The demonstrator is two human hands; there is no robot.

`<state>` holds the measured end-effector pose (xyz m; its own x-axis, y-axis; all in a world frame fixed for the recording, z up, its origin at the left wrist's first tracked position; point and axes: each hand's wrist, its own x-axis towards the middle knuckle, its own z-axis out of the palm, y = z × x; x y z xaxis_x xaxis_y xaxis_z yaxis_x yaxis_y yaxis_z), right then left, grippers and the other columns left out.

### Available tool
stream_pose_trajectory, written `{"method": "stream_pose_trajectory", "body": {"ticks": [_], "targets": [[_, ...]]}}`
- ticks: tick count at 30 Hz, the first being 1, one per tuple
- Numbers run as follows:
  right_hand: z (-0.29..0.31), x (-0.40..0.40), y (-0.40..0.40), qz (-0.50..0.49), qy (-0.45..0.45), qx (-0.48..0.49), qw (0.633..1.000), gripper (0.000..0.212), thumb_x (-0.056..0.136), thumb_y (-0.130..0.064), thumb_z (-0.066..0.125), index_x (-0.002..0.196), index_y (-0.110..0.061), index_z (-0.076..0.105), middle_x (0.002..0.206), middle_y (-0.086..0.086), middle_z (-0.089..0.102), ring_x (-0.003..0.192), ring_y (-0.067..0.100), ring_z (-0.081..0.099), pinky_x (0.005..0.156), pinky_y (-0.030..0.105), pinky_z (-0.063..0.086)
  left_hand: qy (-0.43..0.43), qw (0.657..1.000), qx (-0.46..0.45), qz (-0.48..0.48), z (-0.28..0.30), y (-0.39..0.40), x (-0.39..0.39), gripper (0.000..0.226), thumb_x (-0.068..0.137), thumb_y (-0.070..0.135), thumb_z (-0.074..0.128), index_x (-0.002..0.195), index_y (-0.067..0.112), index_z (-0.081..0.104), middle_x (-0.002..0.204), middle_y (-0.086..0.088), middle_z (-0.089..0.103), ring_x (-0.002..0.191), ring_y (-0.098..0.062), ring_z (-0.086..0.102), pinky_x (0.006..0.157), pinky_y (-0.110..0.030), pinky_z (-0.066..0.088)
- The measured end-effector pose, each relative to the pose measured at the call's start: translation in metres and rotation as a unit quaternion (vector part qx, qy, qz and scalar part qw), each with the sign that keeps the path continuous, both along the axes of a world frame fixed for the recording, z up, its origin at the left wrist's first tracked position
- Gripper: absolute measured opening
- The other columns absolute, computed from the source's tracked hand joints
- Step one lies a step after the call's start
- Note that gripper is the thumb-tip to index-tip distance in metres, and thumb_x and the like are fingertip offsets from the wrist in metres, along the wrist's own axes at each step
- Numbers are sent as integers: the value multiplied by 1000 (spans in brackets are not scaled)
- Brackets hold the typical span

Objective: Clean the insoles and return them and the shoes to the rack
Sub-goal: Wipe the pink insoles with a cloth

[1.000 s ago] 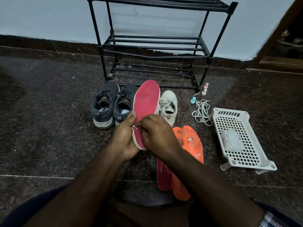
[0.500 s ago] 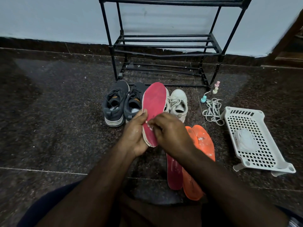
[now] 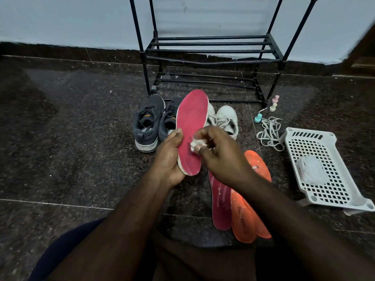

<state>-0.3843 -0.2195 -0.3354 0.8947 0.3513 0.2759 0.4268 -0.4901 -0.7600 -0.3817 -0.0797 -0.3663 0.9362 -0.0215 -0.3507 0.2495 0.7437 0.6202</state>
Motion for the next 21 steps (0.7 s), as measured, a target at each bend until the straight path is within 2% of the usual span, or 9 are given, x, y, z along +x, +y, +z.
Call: {"method": "stream_pose_trajectory", "body": {"ticks": [3, 5, 8, 10, 13, 15, 18, 19, 21], "targets": [[4, 5, -3, -13, -9, 1, 1000, 18, 82, -14, 76, 98, -17, 67, 92, -7, 62, 82, 4, 58, 72, 11, 44, 4, 1000, -27, -14, 1, -1, -1, 44, 105, 35, 42, 137, 6, 52, 113, -20, 69, 98, -30, 70, 92, -44, 56], [-1, 3, -2, -8, -57, -29, 998, 17, 79, -11, 78, 95, -14, 73, 94, -3, 65, 85, 5, 60, 77, 16, 47, 21, 999, -29, -17, 0, -1, -1, 53, 105, 40, 42, 144, 6, 48, 111, -16, 69, 96, -26, 70, 89, -39, 58], [-6, 0, 2, 24, -73, -73, 994, 18, 81, -12, 75, 99, -10, 76, 104, 4, 66, 97, 13, 61, 89, 18, 44, 46, 998, -37, -38, 1, -2, -3, 56, 104, 48, 39, 128, 1, 58, 95, -13, 71, 78, -22, 73, 65, -31, 61], [-7, -2, 7, 48, -76, -109, 990, 18, 84, -13, 70, 100, -10, 76, 105, 7, 68, 100, 20, 63, 92, 26, 46, 56, 997, -40, -41, -1, -3, -3, 56, 104, 49, 37, 110, 0, 64, 87, -13, 71, 71, -22, 73, 58, -28, 59], [-9, -8, 11, 67, -67, -114, 989, 23, 76, -1, 64, 92, -12, 77, 92, 4, 72, 88, 20, 66, 81, 36, 54, 72, 997, -15, -29, -5, -6, 0, 57, 104, 49, 38, 112, -1, 63, 96, -20, 71, 82, -25, 73, 69, -33, 61], [-8, -13, 11, 65, -28, -111, 991, 23, 77, -1, 66, 90, -17, 77, 89, -4, 73, 85, 10, 66, 80, 27, 51, 88, 996, 0, -10, -7, -5, 2, 60, 103, 51, 39, 124, -2, 59, 108, -25, 70, 93, -29, 72, 77, -38, 61], [-6, -19, 8, 71, 11, -107, 992, 18, 79, -7, 70, 90, -20, 76, 87, -9, 73, 83, 3, 62, 74, 13, 45, 85, 996, -6, -5, -7, -1, 3, 64, 103, 54, 36, 135, 2, 55, 105, -19, 73, 93, -28, 73, 76, -40, 61], [-6, -19, 9, 67, -1, -106, 992, 18, 79, -6, 69, 90, -19, 75, 85, -8, 72, 81, 5, 62, 72, 16, 45, 83, 997, -10, -2, -7, -2, 3, 64, 104, 53, 34, 135, 2, 55, 106, -17, 74, 95, -28, 72, 77, -40, 60], [-8, -15, 10, 44, -47, -115, 991, 18, 76, -3, 65, 87, -14, 73, 83, 0, 70, 79, 15, 63, 72, 29, 48, 76, 997, -19, 6, -9, -3, 3, 65, 104, 52, 33, 140, 0, 52, 125, -19, 67, 116, -32, 65, 87, -41, 59]]}}
